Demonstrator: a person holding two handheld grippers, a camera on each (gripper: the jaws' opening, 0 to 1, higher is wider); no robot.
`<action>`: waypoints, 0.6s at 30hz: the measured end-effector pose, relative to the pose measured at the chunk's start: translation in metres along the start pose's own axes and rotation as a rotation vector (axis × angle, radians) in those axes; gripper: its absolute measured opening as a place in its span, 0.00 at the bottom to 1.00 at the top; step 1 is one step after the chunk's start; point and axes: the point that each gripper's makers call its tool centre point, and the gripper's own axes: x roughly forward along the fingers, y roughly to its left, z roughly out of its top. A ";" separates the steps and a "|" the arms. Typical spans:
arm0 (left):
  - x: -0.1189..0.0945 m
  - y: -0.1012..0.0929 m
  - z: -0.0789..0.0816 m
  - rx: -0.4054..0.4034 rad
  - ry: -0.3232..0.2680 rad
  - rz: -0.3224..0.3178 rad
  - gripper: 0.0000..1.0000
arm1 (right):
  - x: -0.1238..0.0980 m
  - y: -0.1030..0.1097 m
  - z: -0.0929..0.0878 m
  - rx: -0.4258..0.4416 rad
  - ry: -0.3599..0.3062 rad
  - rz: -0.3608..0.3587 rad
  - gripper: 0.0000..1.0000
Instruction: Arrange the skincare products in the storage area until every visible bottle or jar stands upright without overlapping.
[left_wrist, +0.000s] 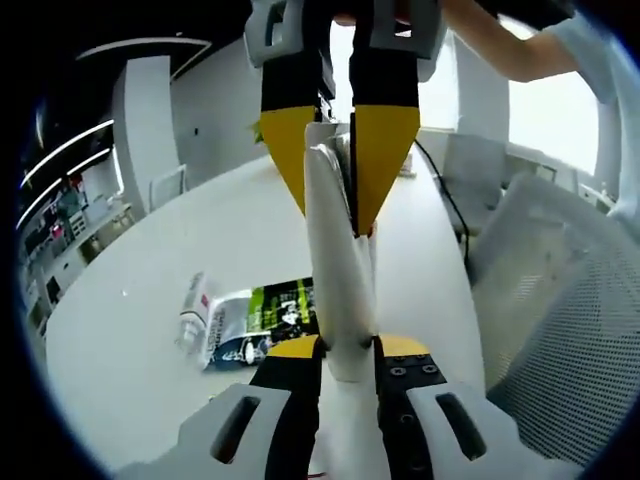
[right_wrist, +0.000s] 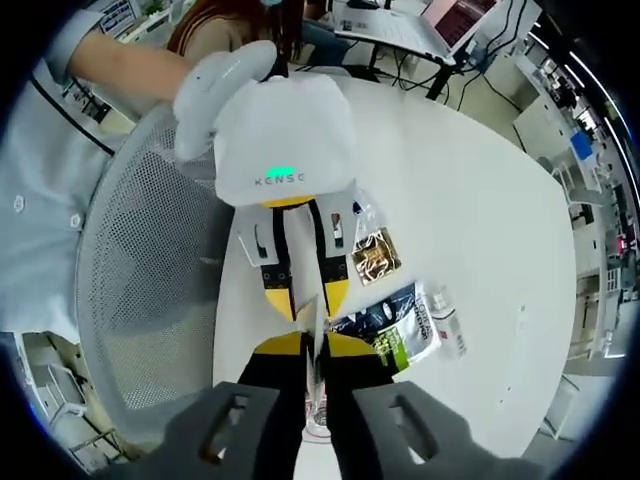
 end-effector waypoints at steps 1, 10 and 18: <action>0.001 0.000 0.000 -0.001 0.001 0.001 0.16 | 0.000 0.000 -0.001 0.001 -0.001 0.000 0.05; 0.004 0.004 0.002 0.014 0.010 -0.008 0.16 | 0.000 -0.006 -0.004 0.014 -0.010 0.007 0.05; 0.009 0.007 0.002 0.012 0.009 -0.001 0.16 | -0.001 -0.005 -0.007 0.015 -0.011 0.008 0.05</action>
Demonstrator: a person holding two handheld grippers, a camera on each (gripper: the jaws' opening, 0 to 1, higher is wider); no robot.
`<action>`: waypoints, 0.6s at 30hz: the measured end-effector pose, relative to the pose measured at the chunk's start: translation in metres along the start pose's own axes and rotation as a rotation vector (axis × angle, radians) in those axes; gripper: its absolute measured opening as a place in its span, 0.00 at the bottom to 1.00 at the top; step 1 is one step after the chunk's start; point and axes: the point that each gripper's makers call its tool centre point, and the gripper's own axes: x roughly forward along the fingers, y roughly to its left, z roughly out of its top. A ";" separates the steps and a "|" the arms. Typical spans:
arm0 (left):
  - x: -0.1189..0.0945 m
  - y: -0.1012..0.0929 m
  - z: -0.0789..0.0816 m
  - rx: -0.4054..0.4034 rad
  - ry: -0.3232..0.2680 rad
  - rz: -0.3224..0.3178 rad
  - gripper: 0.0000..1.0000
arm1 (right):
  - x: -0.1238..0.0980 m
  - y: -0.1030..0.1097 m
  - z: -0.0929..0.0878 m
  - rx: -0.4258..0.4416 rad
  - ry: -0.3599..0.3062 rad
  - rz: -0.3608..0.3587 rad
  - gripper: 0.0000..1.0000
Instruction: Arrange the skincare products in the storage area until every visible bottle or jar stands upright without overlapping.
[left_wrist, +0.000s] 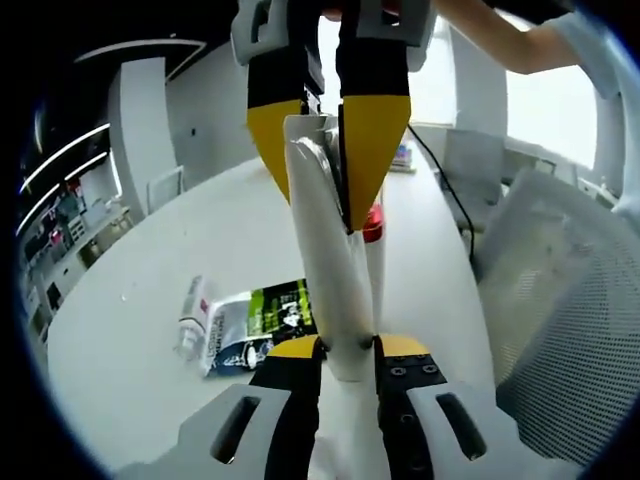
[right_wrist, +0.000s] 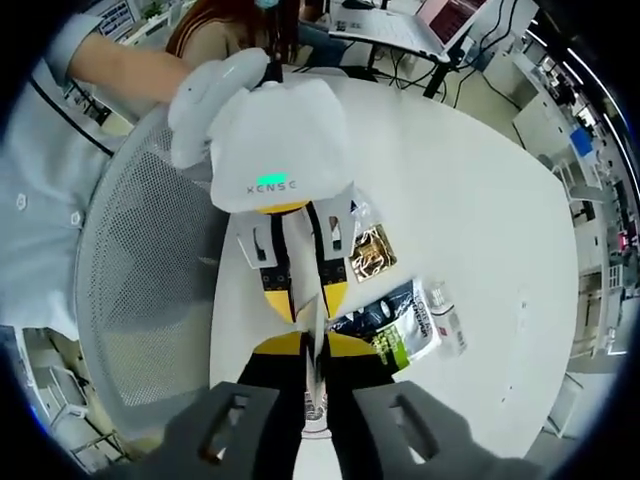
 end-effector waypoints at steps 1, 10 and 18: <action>0.000 0.000 0.000 -0.001 0.001 -0.001 0.17 | 0.000 0.001 0.000 0.002 -0.003 0.002 0.05; 0.001 0.001 -0.001 -0.008 0.001 -0.007 0.17 | 0.001 0.002 0.000 0.005 -0.007 0.007 0.06; 0.002 0.001 -0.001 0.000 0.002 -0.007 0.17 | 0.003 -0.001 -0.001 0.022 -0.021 0.003 0.09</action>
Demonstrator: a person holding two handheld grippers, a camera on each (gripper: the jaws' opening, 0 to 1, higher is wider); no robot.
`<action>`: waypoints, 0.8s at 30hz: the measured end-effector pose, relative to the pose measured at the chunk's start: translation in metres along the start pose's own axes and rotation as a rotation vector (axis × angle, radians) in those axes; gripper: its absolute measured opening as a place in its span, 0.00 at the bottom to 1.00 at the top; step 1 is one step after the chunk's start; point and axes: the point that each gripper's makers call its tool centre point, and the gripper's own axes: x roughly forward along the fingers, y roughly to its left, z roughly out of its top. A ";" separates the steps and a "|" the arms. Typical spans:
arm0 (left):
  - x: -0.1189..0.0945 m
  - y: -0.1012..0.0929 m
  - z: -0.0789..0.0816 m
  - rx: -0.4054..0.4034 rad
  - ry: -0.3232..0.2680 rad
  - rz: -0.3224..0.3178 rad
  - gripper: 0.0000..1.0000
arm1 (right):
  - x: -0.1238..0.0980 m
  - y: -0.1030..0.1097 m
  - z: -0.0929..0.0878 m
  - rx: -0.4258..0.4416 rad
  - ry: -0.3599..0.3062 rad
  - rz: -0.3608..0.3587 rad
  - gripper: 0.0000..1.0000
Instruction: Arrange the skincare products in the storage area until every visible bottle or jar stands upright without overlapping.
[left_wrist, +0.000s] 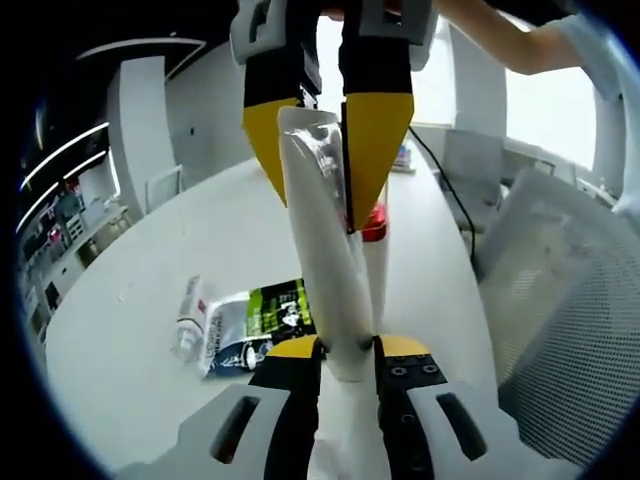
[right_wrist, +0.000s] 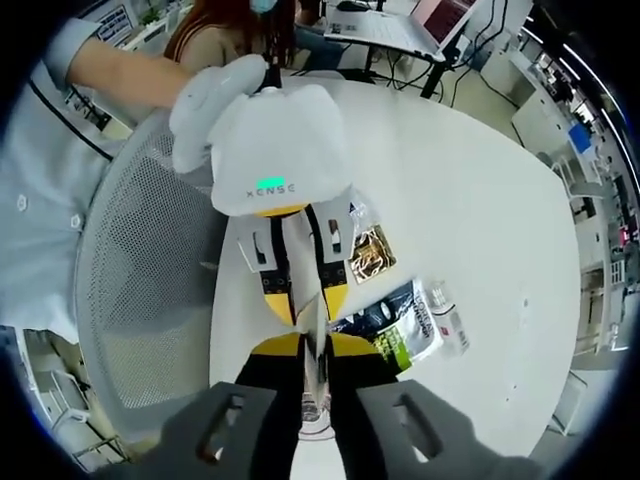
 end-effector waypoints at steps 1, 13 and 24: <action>0.000 0.000 0.000 0.002 0.001 -0.001 0.17 | 0.001 0.000 0.000 -0.001 -0.006 -0.001 0.10; -0.008 -0.001 0.003 -0.015 0.022 0.011 0.25 | -0.003 -0.008 -0.005 0.013 -0.031 -0.049 0.34; -0.032 0.004 0.015 0.005 0.026 0.053 0.37 | -0.012 -0.013 -0.012 0.100 -0.094 -0.101 0.58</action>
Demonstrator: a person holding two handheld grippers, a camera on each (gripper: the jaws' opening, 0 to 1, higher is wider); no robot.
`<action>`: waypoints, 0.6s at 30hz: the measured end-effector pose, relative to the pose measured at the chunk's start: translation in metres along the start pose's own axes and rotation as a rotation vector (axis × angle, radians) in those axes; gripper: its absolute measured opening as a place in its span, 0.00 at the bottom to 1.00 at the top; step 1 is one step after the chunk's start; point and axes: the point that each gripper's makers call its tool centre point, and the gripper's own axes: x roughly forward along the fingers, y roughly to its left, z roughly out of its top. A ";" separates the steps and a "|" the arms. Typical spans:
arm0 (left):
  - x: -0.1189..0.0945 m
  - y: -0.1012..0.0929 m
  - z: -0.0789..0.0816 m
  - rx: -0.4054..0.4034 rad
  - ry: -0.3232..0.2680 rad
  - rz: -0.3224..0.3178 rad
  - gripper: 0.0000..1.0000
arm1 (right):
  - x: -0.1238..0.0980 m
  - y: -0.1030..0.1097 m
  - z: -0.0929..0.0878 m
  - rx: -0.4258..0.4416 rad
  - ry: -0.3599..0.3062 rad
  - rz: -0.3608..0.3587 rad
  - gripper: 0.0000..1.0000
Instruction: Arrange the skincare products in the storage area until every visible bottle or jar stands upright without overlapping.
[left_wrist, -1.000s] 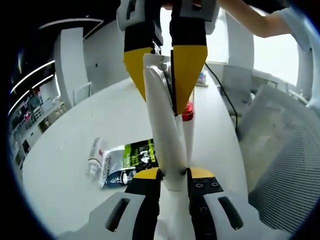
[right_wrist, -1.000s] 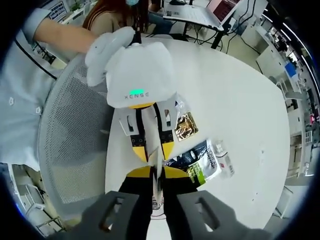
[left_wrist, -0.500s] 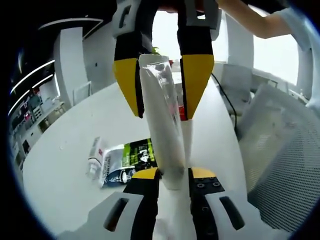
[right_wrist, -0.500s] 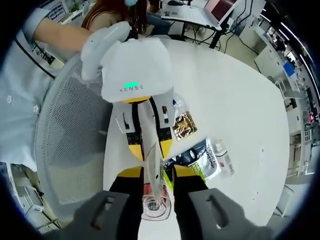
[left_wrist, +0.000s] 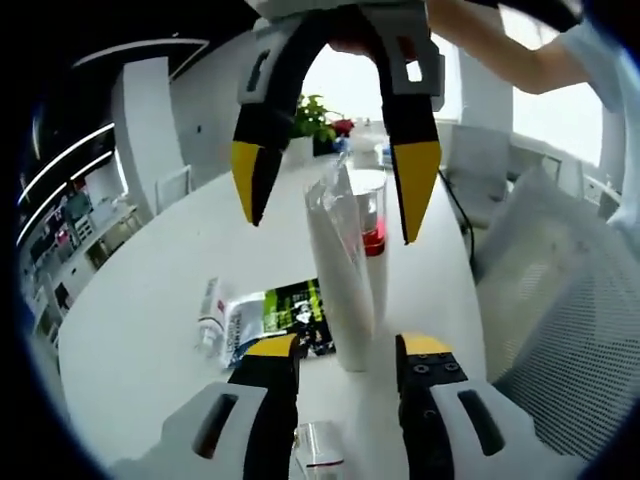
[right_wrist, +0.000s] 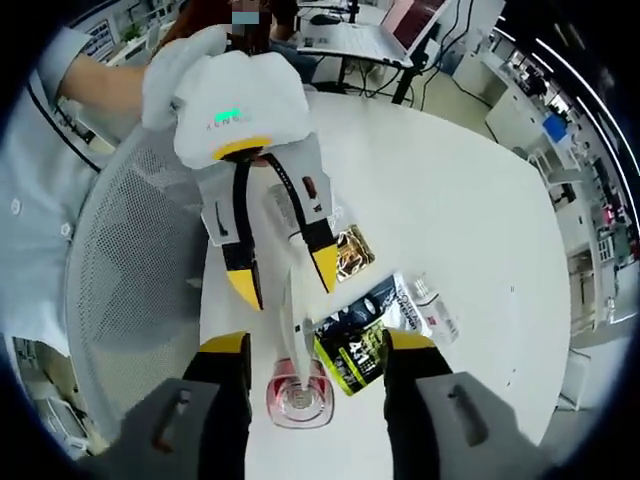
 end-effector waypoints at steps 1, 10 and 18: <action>-0.002 0.001 0.000 0.001 0.001 0.007 0.38 | -0.002 -0.001 0.000 0.011 -0.010 -0.008 0.60; -0.017 0.007 -0.001 0.021 0.035 0.039 0.46 | -0.011 0.000 -0.010 0.047 -0.031 -0.049 0.73; -0.035 0.009 0.010 0.060 0.039 0.069 0.53 | -0.013 0.003 -0.020 0.101 -0.049 -0.077 0.86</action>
